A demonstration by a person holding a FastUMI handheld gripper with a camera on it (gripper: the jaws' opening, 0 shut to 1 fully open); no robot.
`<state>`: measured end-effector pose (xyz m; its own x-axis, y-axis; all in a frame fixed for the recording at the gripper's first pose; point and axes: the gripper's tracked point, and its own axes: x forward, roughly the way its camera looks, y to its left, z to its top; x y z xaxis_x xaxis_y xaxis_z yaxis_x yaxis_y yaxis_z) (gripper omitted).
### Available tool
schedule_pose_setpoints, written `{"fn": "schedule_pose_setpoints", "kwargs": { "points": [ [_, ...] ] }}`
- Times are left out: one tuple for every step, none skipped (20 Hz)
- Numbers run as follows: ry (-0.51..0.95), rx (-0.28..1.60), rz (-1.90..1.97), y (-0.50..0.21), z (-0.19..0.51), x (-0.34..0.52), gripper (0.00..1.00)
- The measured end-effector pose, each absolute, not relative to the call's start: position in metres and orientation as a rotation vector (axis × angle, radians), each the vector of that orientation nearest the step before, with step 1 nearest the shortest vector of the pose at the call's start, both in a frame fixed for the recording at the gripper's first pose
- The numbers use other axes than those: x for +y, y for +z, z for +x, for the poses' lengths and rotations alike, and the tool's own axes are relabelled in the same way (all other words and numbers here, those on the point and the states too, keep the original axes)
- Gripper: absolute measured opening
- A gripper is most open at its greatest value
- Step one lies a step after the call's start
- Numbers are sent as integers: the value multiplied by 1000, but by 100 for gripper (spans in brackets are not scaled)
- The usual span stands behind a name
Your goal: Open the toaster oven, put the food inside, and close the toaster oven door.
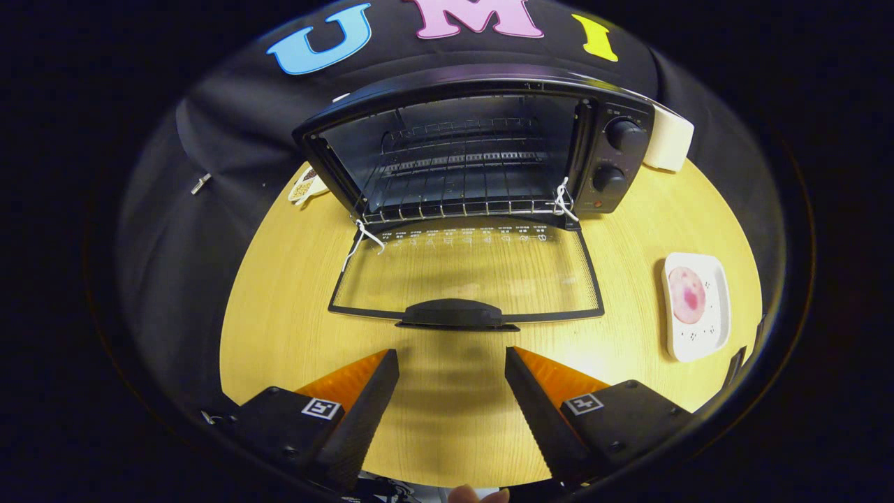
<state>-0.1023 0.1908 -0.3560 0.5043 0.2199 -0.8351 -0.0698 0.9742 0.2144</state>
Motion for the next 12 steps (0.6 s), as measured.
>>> {"fn": "schedule_pose_setpoints", "kwargs": {
  "points": [
    [191,1024,163,-351,-103,187,100],
    [205,1020,170,-345,-104,182,100],
    [218,1018,186,-340,-105,178,100],
    [230,1023,202,-334,-106,173,100],
    [238,1031,216,-328,-108,165,100],
    [247,1035,227,-321,-107,158,100],
    [252,1036,229,-314,-108,149,100],
    [256,1031,227,-307,-106,138,100],
    [259,1024,218,-300,-105,127,100],
    [262,1016,203,-293,-102,113,99],
    [267,1011,183,-288,-100,100,99],
    [270,1007,160,-283,-98,85,100]
  ]
}}
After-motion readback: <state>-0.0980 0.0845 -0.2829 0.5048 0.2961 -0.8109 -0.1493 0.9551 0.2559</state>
